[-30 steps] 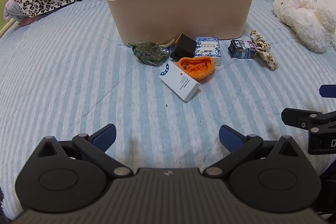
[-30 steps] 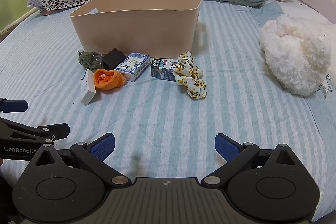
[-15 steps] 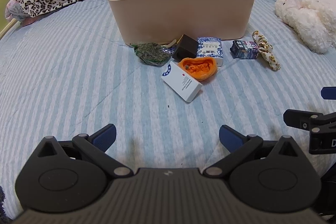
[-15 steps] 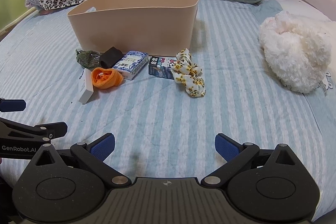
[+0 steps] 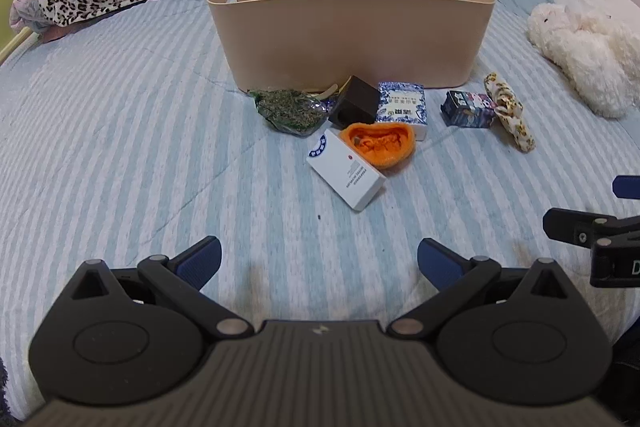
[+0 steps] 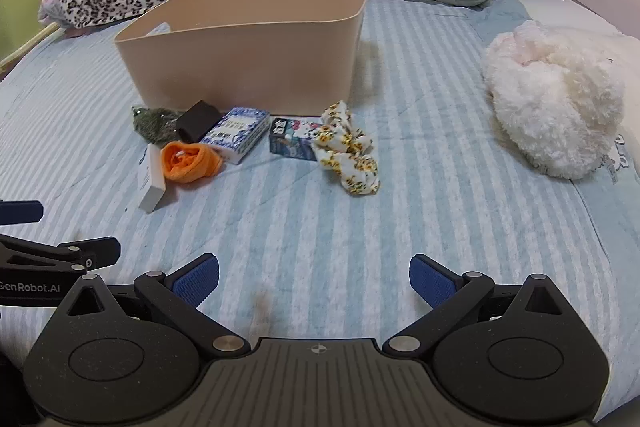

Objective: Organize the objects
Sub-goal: 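Move both tools toward the items in front of the basket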

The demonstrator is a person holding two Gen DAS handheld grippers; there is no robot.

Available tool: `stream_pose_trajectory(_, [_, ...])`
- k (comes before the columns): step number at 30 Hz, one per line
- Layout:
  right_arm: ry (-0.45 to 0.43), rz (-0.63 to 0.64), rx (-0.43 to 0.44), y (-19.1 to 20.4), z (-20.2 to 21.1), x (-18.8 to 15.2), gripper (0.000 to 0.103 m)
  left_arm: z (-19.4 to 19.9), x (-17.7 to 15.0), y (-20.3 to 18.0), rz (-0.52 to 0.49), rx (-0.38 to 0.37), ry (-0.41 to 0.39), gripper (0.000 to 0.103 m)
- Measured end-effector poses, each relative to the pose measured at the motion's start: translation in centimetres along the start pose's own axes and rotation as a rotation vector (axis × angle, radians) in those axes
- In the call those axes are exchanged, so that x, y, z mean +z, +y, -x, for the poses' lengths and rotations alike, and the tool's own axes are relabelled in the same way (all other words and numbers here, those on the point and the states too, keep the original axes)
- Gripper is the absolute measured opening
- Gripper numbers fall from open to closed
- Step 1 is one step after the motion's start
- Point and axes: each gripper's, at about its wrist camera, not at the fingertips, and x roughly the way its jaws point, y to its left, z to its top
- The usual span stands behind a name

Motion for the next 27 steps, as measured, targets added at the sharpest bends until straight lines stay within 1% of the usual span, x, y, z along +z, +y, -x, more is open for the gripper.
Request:
stream_pose_trajectory(7, [0.01, -0.023, -0.004, -0.5, -0.6, 0.6, 0.103, -1.2, 1.8, 1.2, 0.054, 0.02, 0.008, 0.103])
stream_pose_trajectory(14, [-0.004, -0.014, -0.025, -0.7, -0.9, 1.7, 0.103, -2.2, 3.1, 1.5, 0.071, 0.03, 0.011, 0.103])
stream_pose_trajectory(17, [-0.01, -0.001, -0.035, -0.6, -1.1, 2.5, 0.103, -3.0, 3.8, 1.4, 0.08, 0.034, 0.011, 0.103])
stream_pose_trajectory(22, [-0.023, 0.044, -0.047, -0.1, -1.9, 4.3, 0.103, -4.9, 4.9, 1.2, 0.074, 0.069, 0.0, 0.103])
stream_pose_trajectory(25, [-0.015, 0.073, -0.057, 0.1, -2.8, 5.4, 0.103, -6.1, 5.2, 1.2, 0.072, 0.082, 0.007, 0.103])
stream_pose_trajectory(27, [0.006, 0.073, -0.034, 0.1, -3.6, 5.9, 0.103, -6.9, 5.3, 1.3, 0.07, 0.082, 0.023, 0.103])
